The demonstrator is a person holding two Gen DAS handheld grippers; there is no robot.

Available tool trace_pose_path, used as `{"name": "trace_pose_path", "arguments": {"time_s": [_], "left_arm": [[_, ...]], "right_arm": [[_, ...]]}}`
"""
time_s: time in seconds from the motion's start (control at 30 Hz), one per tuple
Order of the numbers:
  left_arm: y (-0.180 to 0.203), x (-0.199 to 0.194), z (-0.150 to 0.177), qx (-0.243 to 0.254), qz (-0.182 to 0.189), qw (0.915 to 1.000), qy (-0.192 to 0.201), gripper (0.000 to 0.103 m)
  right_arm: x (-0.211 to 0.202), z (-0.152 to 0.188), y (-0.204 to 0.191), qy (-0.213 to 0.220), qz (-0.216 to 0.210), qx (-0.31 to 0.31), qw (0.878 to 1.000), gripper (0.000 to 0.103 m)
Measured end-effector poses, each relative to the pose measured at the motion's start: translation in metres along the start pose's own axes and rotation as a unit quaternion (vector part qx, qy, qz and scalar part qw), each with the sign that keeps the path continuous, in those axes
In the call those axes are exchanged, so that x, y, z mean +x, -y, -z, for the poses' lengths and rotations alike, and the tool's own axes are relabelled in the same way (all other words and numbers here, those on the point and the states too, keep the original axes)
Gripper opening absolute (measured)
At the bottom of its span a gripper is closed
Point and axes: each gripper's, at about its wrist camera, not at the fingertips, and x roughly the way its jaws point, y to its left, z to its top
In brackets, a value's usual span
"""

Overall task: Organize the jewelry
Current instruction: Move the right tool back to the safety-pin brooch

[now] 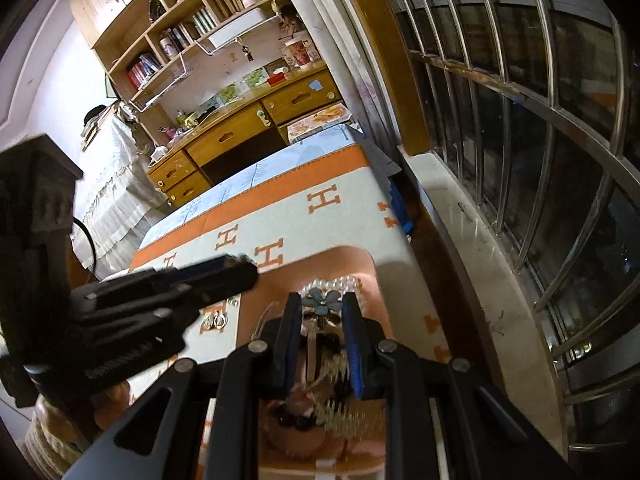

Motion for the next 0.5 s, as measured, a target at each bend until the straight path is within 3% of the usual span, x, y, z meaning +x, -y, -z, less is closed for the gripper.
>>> {"name": "trace_pose_path", "arguments": {"time_s": [0.1,0.17,0.4,0.5], "left_arm": [[-0.006,0.005,0.000,-0.017,0.005,0.9998,-0.009,0.036],[-0.012,0.004,0.002,-0.034,0.010,0.9994,-0.005,0.058],[-0.026,-0.012,0.012,-0.067,0.002,0.9977,0.008,0.059],[-0.028,-0.024,0.024,-0.067,-0.028,0.9972,0.020,0.060]], "right_arm": [[0.007,-0.005,0.006,-0.013,-0.010,0.022,1.000,0.026],[0.009,-0.006,0.006,-0.016,-0.011,0.031,0.999,0.032],[0.002,0.001,0.001,-0.011,-0.011,0.022,1.000,0.032],[-0.003,0.009,-0.009,-0.007,-0.005,-0.002,1.000,0.032]]}}
